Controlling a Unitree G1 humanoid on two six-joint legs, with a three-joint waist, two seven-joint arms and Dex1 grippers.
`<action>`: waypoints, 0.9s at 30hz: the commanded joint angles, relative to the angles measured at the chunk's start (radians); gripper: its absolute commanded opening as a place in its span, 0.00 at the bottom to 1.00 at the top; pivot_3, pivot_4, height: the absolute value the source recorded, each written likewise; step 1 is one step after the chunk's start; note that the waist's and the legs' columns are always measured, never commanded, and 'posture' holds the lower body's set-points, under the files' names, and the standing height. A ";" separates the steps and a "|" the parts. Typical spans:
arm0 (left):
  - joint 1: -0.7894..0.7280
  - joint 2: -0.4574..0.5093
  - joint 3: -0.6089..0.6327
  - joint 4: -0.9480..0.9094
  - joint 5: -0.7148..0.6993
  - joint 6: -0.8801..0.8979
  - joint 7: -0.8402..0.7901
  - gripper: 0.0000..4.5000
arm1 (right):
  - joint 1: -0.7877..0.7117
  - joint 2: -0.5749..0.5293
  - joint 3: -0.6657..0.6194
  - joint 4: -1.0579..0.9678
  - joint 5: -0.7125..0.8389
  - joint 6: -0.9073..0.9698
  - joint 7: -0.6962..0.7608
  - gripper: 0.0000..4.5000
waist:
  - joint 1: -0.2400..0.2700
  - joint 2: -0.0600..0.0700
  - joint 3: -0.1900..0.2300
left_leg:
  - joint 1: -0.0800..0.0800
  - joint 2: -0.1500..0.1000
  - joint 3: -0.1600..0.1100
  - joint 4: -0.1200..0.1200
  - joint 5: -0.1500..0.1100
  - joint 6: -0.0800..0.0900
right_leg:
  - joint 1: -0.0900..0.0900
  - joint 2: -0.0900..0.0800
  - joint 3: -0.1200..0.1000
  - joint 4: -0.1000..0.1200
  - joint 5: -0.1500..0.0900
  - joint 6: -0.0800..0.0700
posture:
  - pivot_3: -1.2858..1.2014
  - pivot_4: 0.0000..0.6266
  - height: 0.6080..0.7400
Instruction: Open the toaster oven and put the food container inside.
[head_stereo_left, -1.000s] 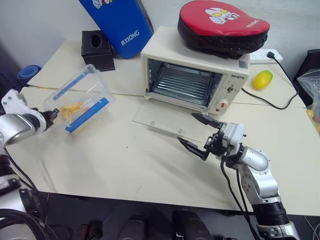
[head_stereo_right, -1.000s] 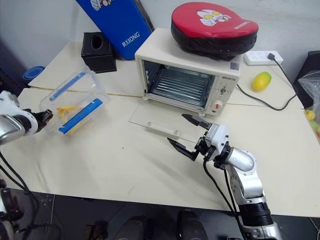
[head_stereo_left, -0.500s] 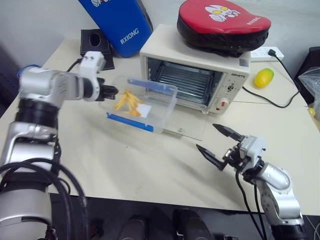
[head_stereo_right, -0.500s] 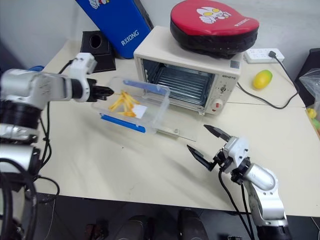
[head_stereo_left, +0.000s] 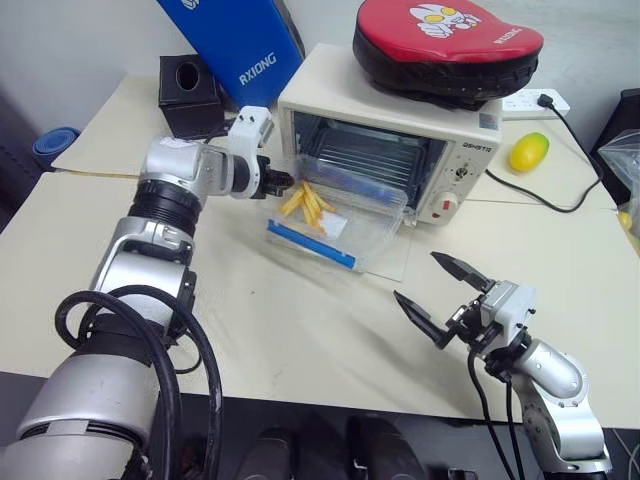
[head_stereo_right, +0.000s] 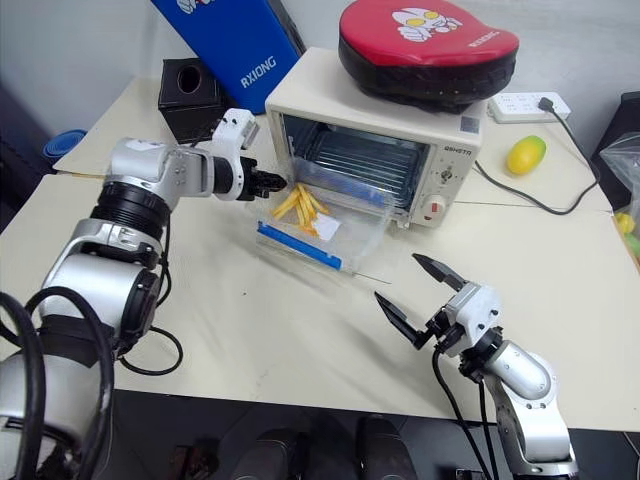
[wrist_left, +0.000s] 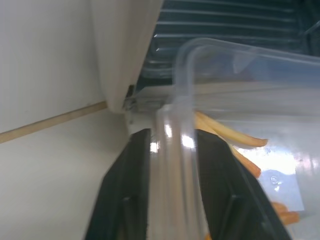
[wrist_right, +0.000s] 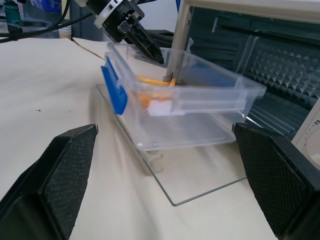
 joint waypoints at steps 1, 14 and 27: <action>-0.021 0.002 0.065 -0.004 0.001 -0.009 0.001 0.58 | 0.005 0.002 -0.001 -0.047 0.008 0.004 -0.008 1.00 | -0.003 0.000 0.000 | 0.000 0.000 0.000 0.000 0.000 0.000 | 0.000 0.000 0.000 0.000 0.000 0.000 | 0.52 0.24 1.00; 0.444 0.334 0.085 -0.531 -0.017 -0.295 -0.545 0.46 | -0.042 -0.086 0.082 -0.170 0.056 0.361 -0.027 0.72 | -0.007 0.000 0.000 | 0.002 0.000 0.000 -0.001 0.001 -0.001 | -0.002 0.000 0.002 0.003 0.000 0.000 | 0.52 0.24 1.00; 0.593 0.010 0.037 -0.514 0.072 -0.690 -0.423 0.00 | -0.531 0.000 0.197 0.222 -0.136 0.444 -0.106 0.00 | 0.020 -0.001 0.000 | -0.003 -0.003 -0.003 0.007 0.000 0.002 | -0.002 -0.002 0.000 0.003 0.000 0.000 | 0.52 0.24 1.00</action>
